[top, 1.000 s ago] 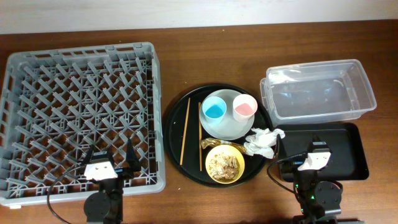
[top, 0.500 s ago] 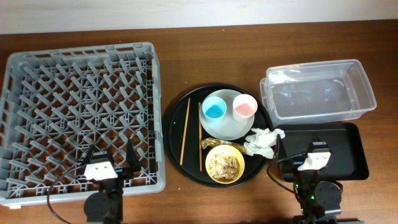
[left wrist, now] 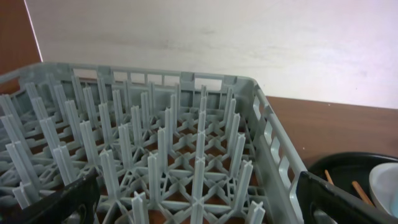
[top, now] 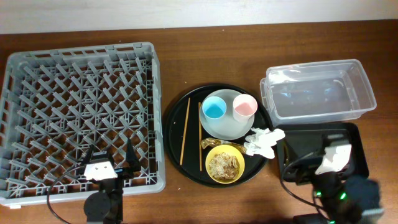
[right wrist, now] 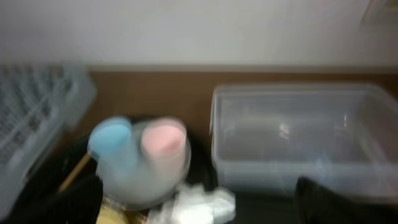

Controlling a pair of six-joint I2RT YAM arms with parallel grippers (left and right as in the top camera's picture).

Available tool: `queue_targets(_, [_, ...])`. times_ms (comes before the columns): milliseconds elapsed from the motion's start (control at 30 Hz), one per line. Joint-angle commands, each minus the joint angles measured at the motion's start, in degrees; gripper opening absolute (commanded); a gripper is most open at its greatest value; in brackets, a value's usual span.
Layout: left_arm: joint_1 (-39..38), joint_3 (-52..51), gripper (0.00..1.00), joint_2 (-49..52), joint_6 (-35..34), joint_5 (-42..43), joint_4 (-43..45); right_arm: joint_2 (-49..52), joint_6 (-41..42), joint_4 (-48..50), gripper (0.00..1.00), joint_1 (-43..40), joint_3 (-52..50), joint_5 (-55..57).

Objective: Sort waste into correct bins and load items into the dishwasher rack
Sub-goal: 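Move the right gripper toward the white tissue on the tray, then grasp the white tissue with the right gripper and drop it in the clear bin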

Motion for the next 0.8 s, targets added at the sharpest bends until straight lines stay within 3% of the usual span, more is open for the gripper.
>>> queue_targets(0, [-0.2,-0.1,0.99,-0.5,1.1,-0.8,-0.2,17.9,0.1,-15.0,0.99,-0.4,18.0,-1.7])
queue_targets(133, [-0.2,-0.1,0.99,-0.5,1.1,-0.8,-0.2,36.7,0.2,-33.4,0.99,-0.4,36.7,-1.8])
queue_targets(233, [-0.2,-0.1,0.99,-0.5,1.1,-0.8,-0.2,49.5,-0.9,-43.0,0.99,-0.4,49.3,-8.9])
queue_targets(267, [-0.2,-0.1,0.99,-0.5,1.1,-0.8,-0.2,52.3,-1.6,-45.2,0.94,-0.4,51.4,-11.3])
queue_targets(300, [-0.2,-0.1,0.99,-0.5,1.1,-0.8,-0.2,55.1,-1.6,-47.3,0.78,-0.3,53.2,-13.8])
queue_targets(400, [-0.2,-0.1,0.99,-0.5,1.1,-0.8,-0.2,59.6,-0.4,-49.0,0.74,1.3,52.8,-13.8])
queue_targets(567, [-0.2,-0.1,0.99,-0.5,1.1,-0.8,-0.2,60.9,9.6,-46.3,0.71,9.0,44.3,-0.1])
queue_targets(767, [-0.2,-0.1,0.99,-0.5,1.1,-0.8,-0.2,61.4,18.0,-33.7,0.82,16.9,30.5,5.8])
